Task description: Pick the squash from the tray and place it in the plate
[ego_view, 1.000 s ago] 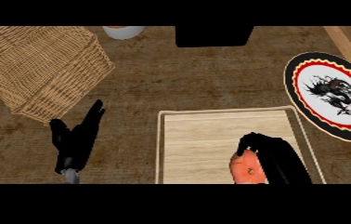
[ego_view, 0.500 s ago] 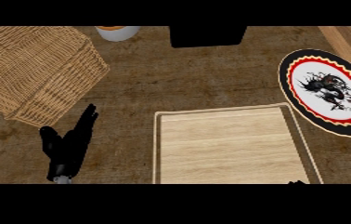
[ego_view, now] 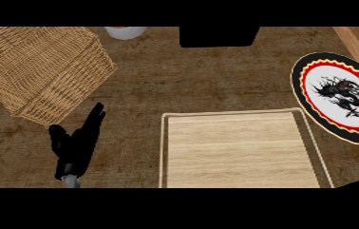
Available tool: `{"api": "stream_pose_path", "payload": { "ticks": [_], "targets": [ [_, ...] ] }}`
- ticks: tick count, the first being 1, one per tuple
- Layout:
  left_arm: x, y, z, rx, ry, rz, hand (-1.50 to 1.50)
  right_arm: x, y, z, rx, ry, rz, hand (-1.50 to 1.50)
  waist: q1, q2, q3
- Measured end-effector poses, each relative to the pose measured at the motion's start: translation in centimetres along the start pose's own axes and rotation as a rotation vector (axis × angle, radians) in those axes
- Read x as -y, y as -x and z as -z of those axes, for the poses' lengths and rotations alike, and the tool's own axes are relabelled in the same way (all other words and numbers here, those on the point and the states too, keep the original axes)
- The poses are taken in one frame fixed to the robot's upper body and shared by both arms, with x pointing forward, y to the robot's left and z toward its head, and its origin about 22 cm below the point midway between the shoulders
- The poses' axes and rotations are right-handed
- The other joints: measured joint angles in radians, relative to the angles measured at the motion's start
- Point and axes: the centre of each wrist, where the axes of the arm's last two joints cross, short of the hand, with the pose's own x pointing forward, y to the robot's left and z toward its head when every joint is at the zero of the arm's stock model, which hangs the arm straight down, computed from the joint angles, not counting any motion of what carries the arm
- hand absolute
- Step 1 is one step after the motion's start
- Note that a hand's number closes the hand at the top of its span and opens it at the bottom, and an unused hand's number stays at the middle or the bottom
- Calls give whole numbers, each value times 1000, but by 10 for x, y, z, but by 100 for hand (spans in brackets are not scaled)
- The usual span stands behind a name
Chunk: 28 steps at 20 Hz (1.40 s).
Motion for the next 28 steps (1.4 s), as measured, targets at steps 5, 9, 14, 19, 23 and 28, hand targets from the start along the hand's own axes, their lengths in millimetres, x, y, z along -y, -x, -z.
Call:
{"api": "stream_pose_path", "payload": {
  "ticks": [5, 9, 14, 19, 23, 28],
  "targets": [
    [4, -4, 5, 0, 18, -3, 0, 33, 49, 24, -37, 117, 56, 150, 20, 4, -1],
    [5, -5, 6, 7, 35, 3, 0, 55, 93, 45, -53, 207, 28, 150, 34, 5, -1],
    [9, -5, 12, 9, 60, 10, 0, 69, 137, 88, -67, 295, 9, 150, 49, 8, -1],
    [14, -9, 13, 7, 66, 11, 0, 79, 171, 129, -76, 326, 6, 150, 59, 10, -1],
    [13, -9, 13, 9, 71, 10, 0, 78, 191, 155, -78, 333, 2, 150, 65, 12, -1],
    [17, -12, 15, 18, 83, 15, 0, 92, 206, 166, -192, 260, -65, -150, 82, 21, -1]
  ]
}}
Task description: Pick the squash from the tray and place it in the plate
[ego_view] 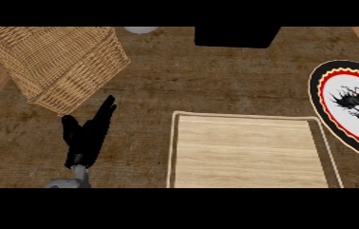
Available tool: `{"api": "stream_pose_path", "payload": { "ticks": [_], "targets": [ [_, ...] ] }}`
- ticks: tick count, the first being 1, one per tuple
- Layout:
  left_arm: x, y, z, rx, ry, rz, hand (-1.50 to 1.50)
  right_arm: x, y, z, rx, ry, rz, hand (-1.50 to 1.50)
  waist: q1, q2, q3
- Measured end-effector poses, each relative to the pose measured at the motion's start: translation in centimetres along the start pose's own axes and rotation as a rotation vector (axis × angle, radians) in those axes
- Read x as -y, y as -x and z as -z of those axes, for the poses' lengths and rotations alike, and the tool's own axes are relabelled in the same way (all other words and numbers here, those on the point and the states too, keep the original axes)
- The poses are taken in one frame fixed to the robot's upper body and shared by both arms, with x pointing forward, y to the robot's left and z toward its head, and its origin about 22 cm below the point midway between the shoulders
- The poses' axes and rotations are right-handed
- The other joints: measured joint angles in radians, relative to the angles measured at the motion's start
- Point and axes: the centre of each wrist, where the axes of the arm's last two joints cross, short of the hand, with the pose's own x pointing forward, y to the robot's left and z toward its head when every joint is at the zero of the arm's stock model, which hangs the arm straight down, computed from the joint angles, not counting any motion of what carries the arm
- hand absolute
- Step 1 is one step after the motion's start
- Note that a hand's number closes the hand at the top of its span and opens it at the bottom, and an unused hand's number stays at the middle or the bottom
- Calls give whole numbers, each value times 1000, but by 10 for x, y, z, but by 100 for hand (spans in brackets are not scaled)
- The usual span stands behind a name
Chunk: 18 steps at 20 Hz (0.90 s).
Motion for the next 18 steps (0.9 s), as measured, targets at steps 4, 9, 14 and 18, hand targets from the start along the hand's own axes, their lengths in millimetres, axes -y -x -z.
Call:
{"api": "stream_pose_path", "payload": {
  "ticks": [4, 9, 14, 18],
  "targets": [
    [2, -3, 2, 7, 8, 6, 0, -10, 9, -1, -72, -139, -96, -150, 17, 7, 1],
    [6, -4, 3, 8, 13, 7, 0, -23, 11, 5, -67, -233, -35, -150, 19, 8, 2],
    [6, -5, 5, 4, 14, -3, 0, -30, 10, 10, -13, -204, 148, -150, 12, 10, 5],
    [5, -3, 2, 4, 6, 0, 0, -20, 12, 12, -14, -135, 289, -150, 6, 8, 5]
  ]
}}
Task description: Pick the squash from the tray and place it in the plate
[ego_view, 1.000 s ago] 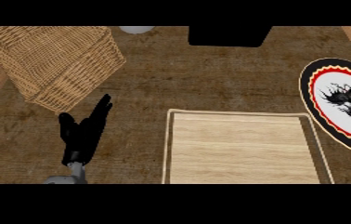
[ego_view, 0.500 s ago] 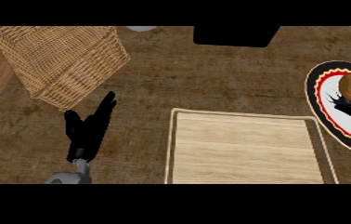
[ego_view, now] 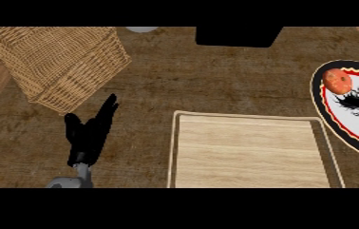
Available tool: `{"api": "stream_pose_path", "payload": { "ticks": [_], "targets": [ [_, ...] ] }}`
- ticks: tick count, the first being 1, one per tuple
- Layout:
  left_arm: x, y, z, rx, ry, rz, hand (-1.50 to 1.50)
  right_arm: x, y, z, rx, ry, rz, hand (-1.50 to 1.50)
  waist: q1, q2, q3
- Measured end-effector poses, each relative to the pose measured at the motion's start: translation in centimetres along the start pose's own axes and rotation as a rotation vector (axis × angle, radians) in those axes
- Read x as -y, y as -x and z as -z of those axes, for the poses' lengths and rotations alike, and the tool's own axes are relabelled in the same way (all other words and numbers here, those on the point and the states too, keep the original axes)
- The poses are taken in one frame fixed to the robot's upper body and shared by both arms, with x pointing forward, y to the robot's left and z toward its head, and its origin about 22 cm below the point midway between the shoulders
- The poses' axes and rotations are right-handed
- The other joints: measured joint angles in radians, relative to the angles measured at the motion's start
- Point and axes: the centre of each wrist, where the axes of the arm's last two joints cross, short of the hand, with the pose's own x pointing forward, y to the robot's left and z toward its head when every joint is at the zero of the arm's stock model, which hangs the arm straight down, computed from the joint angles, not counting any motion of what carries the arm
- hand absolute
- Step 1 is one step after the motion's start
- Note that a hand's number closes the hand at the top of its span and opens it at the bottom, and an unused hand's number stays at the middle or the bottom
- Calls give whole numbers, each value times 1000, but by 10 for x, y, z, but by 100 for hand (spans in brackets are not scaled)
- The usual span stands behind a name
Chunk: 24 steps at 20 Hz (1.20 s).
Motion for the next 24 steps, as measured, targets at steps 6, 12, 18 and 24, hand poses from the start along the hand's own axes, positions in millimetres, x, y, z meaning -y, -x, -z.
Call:
{"api": "stream_pose_path", "payload": {
  "ticks": [6, 12, 18, 24],
  "targets": [
    [-2, 3, -1, 2, -16, -3, 0, 45, -2, -14, -35, 11, 131, -150, -12, -1, 0],
    [-5, 4, -4, -4, -22, -11, 0, 83, -1, -39, -108, -54, 151, -150, -25, -5, 1],
    [-10, 6, -8, -10, -41, -11, 0, 111, -2, -62, -153, -118, 84, -150, -40, -9, 2],
    [-14, 8, -11, -7, -52, -18, 0, 130, -3, -82, -169, -157, -16, -150, -47, -12, 2]
  ]
}}
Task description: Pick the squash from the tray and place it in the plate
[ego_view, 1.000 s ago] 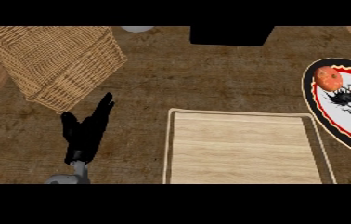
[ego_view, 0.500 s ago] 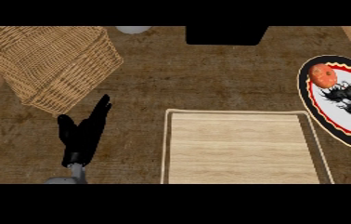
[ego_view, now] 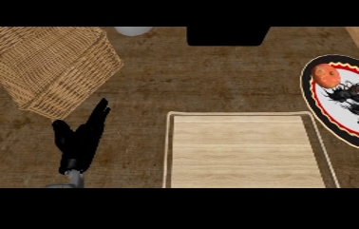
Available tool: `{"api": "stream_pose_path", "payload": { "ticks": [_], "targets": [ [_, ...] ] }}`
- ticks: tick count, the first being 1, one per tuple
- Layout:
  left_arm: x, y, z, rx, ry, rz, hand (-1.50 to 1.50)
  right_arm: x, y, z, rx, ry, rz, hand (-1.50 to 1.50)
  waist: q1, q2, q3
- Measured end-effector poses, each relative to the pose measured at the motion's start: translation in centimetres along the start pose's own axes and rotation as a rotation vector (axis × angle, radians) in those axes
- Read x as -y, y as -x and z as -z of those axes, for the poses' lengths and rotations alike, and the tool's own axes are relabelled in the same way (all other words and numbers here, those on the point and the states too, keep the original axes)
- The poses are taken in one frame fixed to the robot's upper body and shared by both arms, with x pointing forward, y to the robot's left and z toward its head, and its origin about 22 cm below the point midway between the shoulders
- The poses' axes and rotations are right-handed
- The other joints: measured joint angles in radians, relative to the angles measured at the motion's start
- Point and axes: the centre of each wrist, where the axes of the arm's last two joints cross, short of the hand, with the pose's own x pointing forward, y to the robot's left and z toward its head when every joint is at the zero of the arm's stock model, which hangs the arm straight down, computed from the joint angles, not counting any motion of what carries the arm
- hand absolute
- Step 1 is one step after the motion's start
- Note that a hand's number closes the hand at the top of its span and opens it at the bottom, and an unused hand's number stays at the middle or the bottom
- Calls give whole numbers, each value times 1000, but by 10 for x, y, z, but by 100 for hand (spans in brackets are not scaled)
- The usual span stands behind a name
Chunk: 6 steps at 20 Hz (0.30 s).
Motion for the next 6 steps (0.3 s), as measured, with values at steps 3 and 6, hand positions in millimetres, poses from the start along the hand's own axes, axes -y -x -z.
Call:
{"api": "stream_pose_path", "payload": {
  "ticks": [3, 6],
  "targets": [
    [0, 0, 1, -6, -4, -6, 0, 4, 4, -13, -13, -11, -38, -150, -8, -1, 0],
    [-1, 1, 1, -7, -5, -5, 0, 6, 7, -19, -17, -14, -54, -150, -8, -3, 0]
  ]
}}
